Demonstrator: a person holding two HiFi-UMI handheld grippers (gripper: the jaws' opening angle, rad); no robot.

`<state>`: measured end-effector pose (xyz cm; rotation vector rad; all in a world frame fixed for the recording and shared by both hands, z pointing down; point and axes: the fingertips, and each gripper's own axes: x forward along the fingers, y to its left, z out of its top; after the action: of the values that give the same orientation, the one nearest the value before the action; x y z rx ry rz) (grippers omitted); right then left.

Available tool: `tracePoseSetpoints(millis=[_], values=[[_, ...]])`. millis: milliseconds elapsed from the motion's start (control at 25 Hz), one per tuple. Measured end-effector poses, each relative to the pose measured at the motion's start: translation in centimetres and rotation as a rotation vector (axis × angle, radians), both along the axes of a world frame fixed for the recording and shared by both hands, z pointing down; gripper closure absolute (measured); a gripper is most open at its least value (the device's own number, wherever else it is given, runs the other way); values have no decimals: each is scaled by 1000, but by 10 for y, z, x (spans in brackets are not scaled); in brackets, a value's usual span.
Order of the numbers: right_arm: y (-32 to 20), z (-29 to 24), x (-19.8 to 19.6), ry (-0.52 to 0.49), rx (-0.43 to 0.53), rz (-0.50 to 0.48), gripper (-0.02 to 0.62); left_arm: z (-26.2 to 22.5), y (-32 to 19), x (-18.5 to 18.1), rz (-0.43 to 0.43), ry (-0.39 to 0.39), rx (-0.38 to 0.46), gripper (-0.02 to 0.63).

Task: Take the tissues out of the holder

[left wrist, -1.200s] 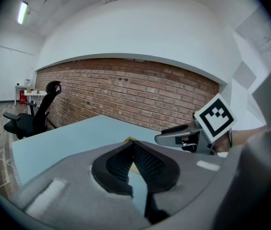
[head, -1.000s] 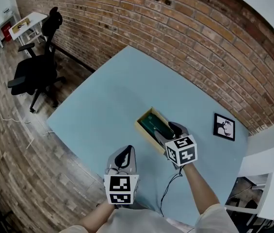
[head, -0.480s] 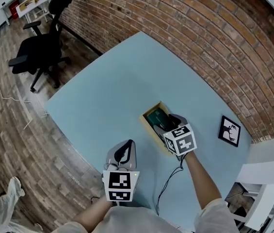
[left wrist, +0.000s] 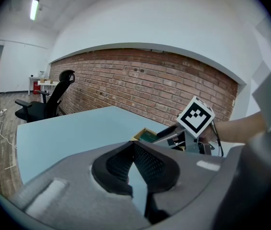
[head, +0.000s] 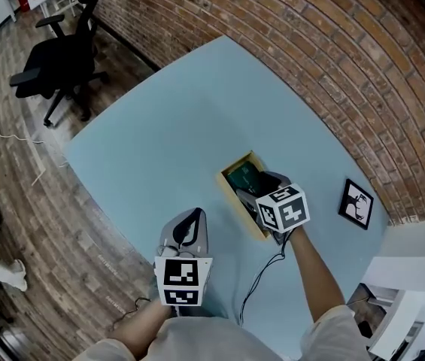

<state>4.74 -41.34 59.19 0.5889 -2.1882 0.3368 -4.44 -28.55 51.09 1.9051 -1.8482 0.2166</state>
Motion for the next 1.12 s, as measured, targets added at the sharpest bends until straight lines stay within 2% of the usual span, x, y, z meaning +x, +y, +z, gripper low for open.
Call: tracePoseSetpoints(millis=[240, 480, 1120], values=[[0, 4, -1, 32, -33, -17, 270, 8, 0, 2, -1, 8, -14, 598], [0, 6, 0, 83, -85, 8, 281, 8, -3, 4, 6, 13, -20, 598], [4, -1, 2, 75, -67, 68, 304, 3, 3, -9, 8, 3, -12, 598]])
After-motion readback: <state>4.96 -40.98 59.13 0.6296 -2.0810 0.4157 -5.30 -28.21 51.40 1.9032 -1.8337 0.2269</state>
